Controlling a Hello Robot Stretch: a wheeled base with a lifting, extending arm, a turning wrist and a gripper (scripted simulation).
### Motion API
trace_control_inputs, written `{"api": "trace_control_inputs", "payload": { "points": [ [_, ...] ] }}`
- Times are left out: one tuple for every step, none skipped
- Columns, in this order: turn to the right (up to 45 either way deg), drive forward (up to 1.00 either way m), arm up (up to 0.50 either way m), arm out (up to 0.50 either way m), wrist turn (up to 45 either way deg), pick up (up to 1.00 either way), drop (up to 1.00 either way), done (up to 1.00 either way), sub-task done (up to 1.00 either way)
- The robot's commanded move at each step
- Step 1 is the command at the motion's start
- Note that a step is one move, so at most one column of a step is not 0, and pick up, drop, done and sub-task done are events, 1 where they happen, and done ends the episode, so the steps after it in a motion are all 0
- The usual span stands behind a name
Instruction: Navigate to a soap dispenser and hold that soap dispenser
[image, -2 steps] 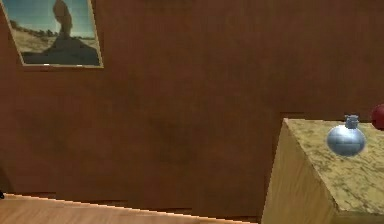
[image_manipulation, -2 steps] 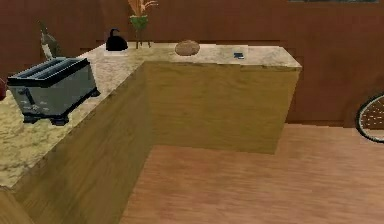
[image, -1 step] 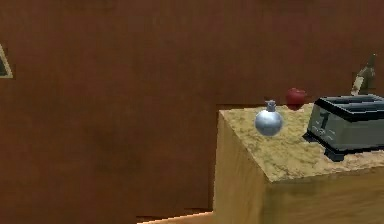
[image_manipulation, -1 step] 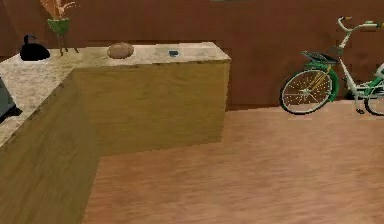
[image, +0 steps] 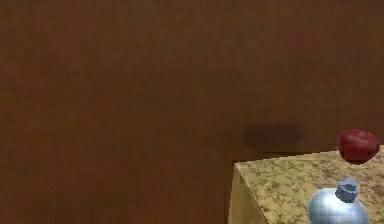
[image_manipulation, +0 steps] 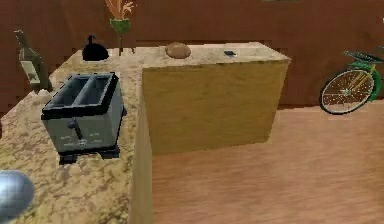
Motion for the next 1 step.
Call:
{"api": "trace_control_inputs", "payload": {
  "points": [
    [-42.0,0.00,0.00,0.00,0.0,0.00,0.00,0.00,0.00]
  ]
}}
